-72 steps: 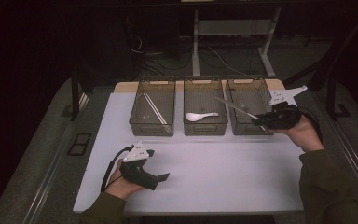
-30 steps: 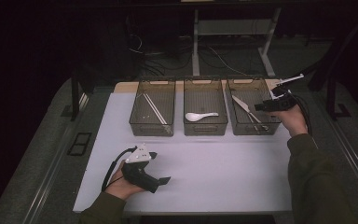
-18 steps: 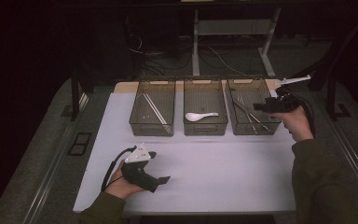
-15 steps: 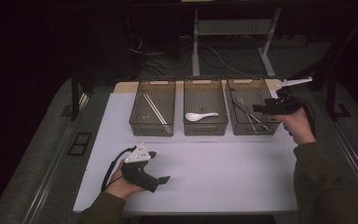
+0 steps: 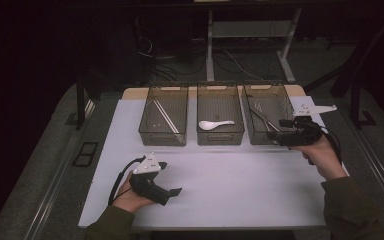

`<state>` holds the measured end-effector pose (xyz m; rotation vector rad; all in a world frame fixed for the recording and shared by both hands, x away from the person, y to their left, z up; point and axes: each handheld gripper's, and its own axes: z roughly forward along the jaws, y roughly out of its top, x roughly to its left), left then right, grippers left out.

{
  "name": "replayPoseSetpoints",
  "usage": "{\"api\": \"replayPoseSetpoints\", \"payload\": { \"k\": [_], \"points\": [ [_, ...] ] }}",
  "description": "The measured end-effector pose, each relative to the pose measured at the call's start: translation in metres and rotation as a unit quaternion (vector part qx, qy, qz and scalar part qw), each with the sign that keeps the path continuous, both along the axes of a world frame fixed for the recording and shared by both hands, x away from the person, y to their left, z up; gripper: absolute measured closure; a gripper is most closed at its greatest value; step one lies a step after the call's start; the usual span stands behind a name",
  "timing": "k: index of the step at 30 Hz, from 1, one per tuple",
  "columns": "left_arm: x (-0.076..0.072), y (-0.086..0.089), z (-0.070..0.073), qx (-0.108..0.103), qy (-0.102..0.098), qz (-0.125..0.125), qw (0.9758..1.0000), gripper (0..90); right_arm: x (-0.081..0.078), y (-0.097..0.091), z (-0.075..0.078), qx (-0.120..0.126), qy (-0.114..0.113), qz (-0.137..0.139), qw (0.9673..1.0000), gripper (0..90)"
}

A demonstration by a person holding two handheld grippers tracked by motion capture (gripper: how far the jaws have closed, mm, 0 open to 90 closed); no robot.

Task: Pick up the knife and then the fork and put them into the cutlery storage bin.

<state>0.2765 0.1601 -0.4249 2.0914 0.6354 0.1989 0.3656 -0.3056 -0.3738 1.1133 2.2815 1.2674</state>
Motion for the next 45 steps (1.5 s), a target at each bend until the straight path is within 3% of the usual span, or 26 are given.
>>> {"api": "replayPoseSetpoints", "payload": {
  "k": [5, 13, 30, 32, 39, 45],
  "points": [
    [-0.001, 0.001, 0.001, -0.001, -0.002, 0.0, 1.0, 0.0, -0.021, 0.008, -0.009, 0.002, -0.011, 0.012, 0.9999, 19.9],
    [-0.001, 0.001, 0.001, 0.001, -0.004, -0.004, 1.0, 0.0, -0.051, 0.012, -0.024, 0.024, -0.005, 0.025, 0.9994, 18.9],
    [-0.001, 0.002, 0.0, 0.001, -0.006, -0.007, 1.0, 0.0, -0.099, 0.017, -0.059, -0.005, 0.011, 0.059, 0.9982, 18.2],
    [-0.001, 0.002, 0.0, 0.001, -0.006, -0.006, 1.0, 0.0, -0.103, 0.017, -0.061, -0.009, 0.011, 0.055, 0.9984, 18.2],
    [-0.001, 0.002, -0.001, 0.004, -0.004, -0.007, 1.0, 0.0, -0.106, 0.011, -0.06, 0.014, 0.012, 0.045, 0.9988, 18.2],
    [-0.001, 0.002, -0.001, 0.003, -0.004, -0.007, 1.0, 0.0, -0.106, 0.012, -0.06, 0.008, 0.01, 0.049, 0.9987, 18.2]
  ]
}}
